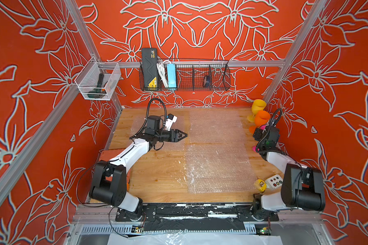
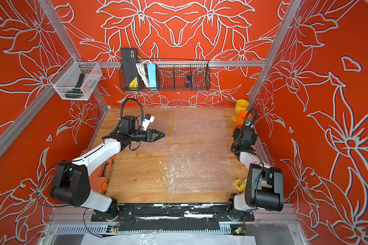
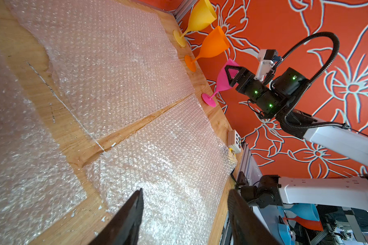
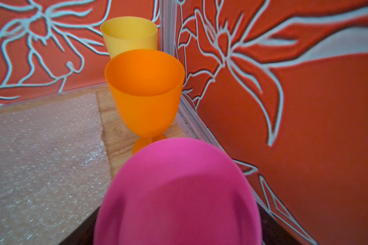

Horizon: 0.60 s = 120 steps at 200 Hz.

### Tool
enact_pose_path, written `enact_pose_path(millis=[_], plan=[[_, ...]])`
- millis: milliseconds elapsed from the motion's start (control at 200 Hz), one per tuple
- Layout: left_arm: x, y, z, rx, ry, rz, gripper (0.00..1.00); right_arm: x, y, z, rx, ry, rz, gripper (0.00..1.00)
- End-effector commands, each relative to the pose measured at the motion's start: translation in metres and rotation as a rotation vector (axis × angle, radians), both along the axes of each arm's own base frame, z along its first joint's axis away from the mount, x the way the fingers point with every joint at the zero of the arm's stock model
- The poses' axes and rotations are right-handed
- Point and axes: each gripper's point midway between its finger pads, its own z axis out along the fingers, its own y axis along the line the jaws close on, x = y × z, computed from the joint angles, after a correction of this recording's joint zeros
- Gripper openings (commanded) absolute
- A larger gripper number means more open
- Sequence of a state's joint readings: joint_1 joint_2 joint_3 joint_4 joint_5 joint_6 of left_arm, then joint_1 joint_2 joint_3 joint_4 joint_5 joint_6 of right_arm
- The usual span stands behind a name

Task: Unpack wine glasses from bubble wrap
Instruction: Place the wine glass at the center of the board.

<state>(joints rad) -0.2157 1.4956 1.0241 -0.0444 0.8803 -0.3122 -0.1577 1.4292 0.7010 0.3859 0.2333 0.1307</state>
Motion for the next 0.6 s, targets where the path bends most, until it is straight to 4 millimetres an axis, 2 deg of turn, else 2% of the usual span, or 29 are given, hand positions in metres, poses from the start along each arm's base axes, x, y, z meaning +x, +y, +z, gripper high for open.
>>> enact_pose_path(millis=[0, 215, 425, 595], plan=[[-0.006, 0.002, 0.002, 0.002, -0.016, -0.01, 0.62, -0.007, 0.006, -0.017, 0.059, 0.07, 0.017, 0.88], [-0.009, 0.004, 0.0, 0.012, -0.014, -0.009, 0.62, -0.012, 0.008, -0.021, 0.066, 0.101, 0.023, 0.9], [-0.008, 0.004, 0.003, 0.005, -0.021, -0.009, 0.62, -0.025, 0.001, -0.014, 0.031, 0.113, -0.012, 0.97], [-0.007, 0.003, 0.005, 0.0, -0.021, -0.012, 0.62, -0.031, 0.002, -0.011, 0.032, 0.105, -0.01, 0.97]])
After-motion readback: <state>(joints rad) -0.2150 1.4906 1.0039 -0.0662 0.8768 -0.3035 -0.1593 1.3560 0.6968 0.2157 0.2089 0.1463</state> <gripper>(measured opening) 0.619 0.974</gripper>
